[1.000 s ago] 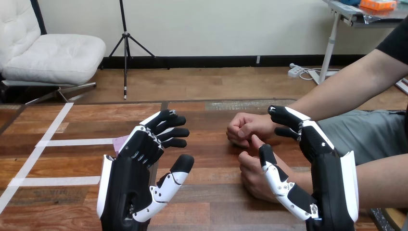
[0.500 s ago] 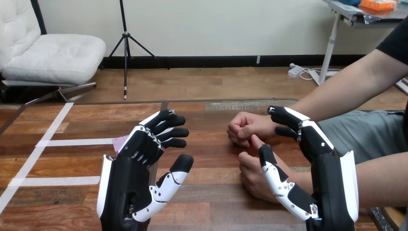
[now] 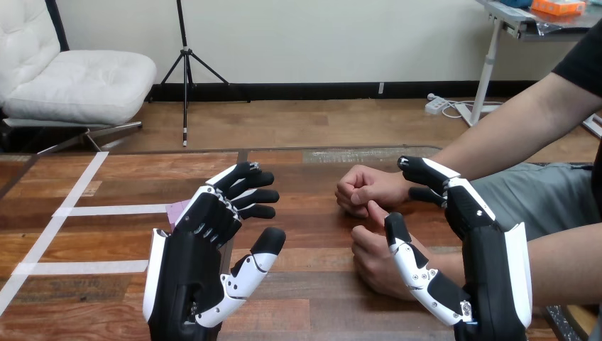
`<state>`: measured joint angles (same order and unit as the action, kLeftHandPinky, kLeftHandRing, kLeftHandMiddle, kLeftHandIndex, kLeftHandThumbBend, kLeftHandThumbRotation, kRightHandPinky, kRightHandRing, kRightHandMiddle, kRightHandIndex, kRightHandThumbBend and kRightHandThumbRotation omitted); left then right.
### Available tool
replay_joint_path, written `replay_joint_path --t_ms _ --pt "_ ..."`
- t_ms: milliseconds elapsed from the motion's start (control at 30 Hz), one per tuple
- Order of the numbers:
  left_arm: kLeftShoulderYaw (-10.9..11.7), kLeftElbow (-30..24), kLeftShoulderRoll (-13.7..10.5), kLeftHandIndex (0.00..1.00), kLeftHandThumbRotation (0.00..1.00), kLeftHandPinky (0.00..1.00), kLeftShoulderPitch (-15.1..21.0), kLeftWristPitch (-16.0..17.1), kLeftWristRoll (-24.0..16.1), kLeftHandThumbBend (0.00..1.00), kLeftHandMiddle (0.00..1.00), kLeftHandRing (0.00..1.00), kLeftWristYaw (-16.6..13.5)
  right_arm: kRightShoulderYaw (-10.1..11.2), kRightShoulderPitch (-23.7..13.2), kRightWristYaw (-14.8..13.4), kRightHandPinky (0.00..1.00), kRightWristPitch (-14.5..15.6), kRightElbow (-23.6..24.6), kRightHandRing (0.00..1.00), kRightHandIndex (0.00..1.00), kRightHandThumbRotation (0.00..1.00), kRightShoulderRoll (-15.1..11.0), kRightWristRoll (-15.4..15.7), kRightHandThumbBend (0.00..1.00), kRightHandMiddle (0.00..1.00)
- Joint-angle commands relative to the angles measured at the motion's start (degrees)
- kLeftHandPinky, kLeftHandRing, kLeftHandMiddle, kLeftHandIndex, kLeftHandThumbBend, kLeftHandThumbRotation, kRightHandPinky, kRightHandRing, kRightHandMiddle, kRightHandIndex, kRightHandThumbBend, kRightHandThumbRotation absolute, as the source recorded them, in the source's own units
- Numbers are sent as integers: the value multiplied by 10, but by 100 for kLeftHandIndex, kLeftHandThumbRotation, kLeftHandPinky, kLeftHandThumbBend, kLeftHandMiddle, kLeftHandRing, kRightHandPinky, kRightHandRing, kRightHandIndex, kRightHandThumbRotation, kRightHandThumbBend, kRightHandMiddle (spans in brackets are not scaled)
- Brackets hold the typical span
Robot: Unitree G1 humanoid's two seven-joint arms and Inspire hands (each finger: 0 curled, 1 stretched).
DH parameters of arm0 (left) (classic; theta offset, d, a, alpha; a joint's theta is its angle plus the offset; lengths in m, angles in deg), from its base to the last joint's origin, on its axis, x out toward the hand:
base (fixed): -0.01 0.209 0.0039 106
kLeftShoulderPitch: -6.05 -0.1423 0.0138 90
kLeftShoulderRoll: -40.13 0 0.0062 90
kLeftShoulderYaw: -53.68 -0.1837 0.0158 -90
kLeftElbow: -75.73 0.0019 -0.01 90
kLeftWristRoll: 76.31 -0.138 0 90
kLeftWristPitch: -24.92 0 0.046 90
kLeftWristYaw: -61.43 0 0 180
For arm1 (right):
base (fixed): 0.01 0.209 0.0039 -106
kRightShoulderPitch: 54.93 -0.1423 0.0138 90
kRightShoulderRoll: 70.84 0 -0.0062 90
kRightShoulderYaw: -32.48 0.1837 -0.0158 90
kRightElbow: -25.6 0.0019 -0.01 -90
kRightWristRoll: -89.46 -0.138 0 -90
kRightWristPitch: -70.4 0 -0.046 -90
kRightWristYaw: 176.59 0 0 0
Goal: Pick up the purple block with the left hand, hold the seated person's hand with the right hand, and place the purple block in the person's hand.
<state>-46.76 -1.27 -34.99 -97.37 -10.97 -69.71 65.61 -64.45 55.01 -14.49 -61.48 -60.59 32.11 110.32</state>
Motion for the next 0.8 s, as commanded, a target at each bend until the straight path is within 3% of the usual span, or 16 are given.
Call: replay_joint_path --t_ms 0,767 --pt "2 -19 26 74 34 61 -2 7 -1 61 73 67 -1 6 -29 -1 70 -7 5 77 74 19 10 -1 33 78" --pt "2 -22 23 74 33 62 -6 9 7 61 73 68 5 5 -27 -1 67 -18 -2 75 74 16 9 -2 32 77"
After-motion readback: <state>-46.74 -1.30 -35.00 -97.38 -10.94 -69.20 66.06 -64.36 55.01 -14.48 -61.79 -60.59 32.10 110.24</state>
